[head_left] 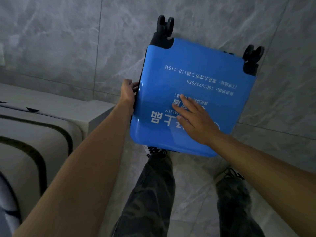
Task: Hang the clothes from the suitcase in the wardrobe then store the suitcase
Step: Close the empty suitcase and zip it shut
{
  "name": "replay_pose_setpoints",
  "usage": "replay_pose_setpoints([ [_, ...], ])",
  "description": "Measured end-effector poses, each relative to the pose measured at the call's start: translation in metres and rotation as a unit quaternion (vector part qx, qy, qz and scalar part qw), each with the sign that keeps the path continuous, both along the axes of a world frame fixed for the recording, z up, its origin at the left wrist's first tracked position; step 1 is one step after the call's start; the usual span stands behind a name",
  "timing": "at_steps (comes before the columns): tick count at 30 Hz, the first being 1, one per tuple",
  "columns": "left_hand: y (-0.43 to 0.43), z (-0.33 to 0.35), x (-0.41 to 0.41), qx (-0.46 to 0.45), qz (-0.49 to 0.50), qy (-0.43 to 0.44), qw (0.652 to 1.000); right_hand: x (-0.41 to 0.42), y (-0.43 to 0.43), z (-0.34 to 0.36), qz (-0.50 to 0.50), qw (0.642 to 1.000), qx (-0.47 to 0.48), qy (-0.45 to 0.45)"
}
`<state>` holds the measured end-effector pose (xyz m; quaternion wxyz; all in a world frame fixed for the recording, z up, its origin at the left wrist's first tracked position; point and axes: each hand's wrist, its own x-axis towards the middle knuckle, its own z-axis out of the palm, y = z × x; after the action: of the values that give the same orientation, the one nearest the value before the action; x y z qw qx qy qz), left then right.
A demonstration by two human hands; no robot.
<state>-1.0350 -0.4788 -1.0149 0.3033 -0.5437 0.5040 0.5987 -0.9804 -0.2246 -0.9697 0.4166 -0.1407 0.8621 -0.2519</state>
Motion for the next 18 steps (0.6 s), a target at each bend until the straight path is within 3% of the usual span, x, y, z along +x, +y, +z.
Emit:
replay_pose_setpoints([
  [4,-0.004,-0.007,0.005,-0.007,0.010,0.012,1.000,0.001,-0.006,-0.005,-0.023,0.999,0.000,-0.044],
  [10,-0.021,0.022,0.001,-0.003,-0.088,0.028,0.996,-0.009,-0.012,0.014,-0.045,0.995,0.010,-0.093],
  [18,-0.043,0.083,-0.007,-0.019,-0.084,0.043,0.995,-0.043,-0.009,0.082,-0.250,0.956,0.033,-0.152],
])
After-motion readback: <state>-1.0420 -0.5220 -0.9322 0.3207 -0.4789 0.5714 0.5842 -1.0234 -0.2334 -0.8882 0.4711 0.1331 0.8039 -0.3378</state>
